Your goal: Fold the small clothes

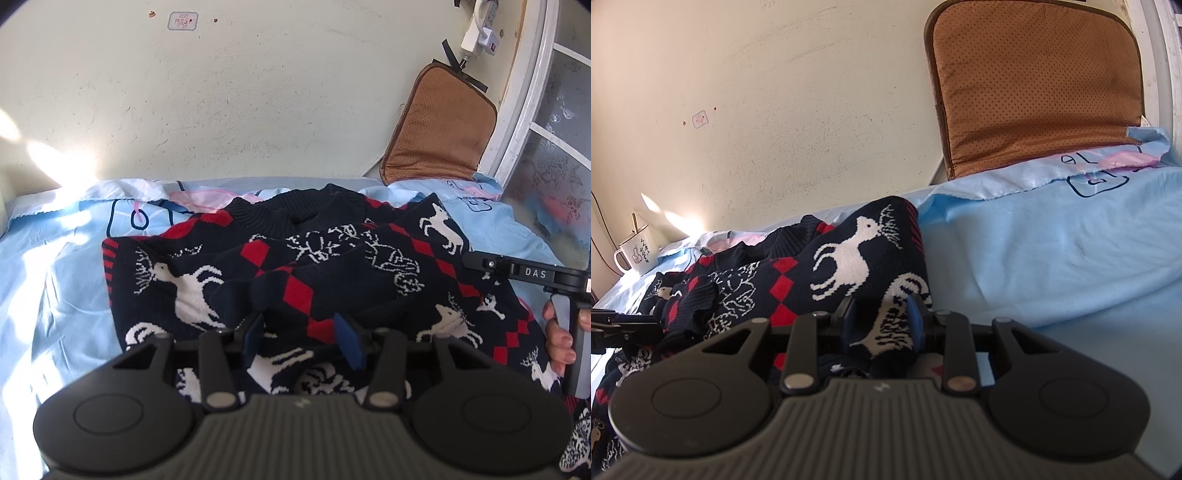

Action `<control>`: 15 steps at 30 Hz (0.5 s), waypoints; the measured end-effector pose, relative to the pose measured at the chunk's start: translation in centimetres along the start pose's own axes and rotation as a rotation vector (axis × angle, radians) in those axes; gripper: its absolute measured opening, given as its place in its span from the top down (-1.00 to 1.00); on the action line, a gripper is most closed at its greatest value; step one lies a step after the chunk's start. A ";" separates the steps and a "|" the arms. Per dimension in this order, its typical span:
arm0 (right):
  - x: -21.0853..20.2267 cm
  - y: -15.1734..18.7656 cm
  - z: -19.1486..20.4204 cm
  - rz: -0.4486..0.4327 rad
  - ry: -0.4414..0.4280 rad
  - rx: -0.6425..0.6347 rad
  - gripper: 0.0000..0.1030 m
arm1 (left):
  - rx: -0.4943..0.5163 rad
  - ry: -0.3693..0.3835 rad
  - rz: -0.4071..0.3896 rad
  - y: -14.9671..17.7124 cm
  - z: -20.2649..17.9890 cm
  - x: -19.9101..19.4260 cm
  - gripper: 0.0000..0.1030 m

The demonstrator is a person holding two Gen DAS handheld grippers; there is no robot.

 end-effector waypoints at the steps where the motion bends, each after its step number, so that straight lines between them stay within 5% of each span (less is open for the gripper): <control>1: 0.0 0.0 0.0 0.000 0.000 0.001 0.35 | -0.004 0.013 -0.019 -0.2 -0.1 -0.3 0.06; 7: 0.0 0.0 0.0 0.001 -0.003 0.004 0.35 | -0.034 0.096 -0.100 -1.3 -0.8 -1.8 0.04; 15: 0.0 0.0 -0.1 0.002 -0.007 0.013 0.35 | -0.018 0.048 -0.019 -0.3 -0.7 -0.2 0.05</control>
Point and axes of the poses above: each gripper's, at about its wrist camera, not at the fingertips, and x roughly the way its jaws point, z to its left, y to its underside, the point moved 5 cm from there along x, roughly the way its jaws point, and after that the axes turned 13 degrees about -z, right-handed, at the moved point
